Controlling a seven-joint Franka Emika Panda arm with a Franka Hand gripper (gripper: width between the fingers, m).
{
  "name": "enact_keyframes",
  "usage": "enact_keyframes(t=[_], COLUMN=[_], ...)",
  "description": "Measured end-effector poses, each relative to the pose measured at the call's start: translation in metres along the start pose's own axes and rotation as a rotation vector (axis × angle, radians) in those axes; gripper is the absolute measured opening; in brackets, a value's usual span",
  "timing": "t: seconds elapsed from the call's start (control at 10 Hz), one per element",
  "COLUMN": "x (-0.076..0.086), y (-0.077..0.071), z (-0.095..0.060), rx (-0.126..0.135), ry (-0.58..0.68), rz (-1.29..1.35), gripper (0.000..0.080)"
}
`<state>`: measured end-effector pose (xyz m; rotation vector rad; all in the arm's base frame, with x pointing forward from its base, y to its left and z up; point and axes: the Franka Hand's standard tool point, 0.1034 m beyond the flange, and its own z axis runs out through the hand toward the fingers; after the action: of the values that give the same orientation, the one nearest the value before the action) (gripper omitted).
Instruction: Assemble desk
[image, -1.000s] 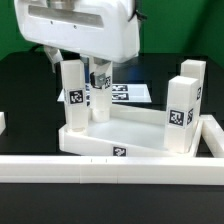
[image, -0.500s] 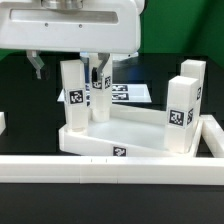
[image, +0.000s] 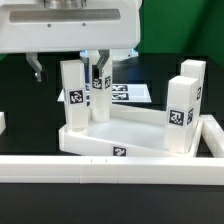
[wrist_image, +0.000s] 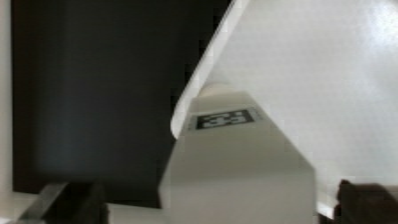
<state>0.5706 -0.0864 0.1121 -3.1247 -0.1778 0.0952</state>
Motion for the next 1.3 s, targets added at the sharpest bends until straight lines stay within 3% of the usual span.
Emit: enact_keyframes(t=[0.1, 0.3, 0.8, 1.3], x=[-0.0003, -0.0005, -0.0005, -0.0009], y=[0.0005, 0.0005, 0.0000, 0.0033], z=[0.0004, 0.0010, 0.0016, 0.0028], rx=[0.000, 0.000, 0.000, 0.063], ry=[-0.001, -0.002, -0.003, -0.007], rz=[0.001, 0.008, 0.191, 0.756], gripper=[0.0526, 0.0288, 0.0288, 0.0289])
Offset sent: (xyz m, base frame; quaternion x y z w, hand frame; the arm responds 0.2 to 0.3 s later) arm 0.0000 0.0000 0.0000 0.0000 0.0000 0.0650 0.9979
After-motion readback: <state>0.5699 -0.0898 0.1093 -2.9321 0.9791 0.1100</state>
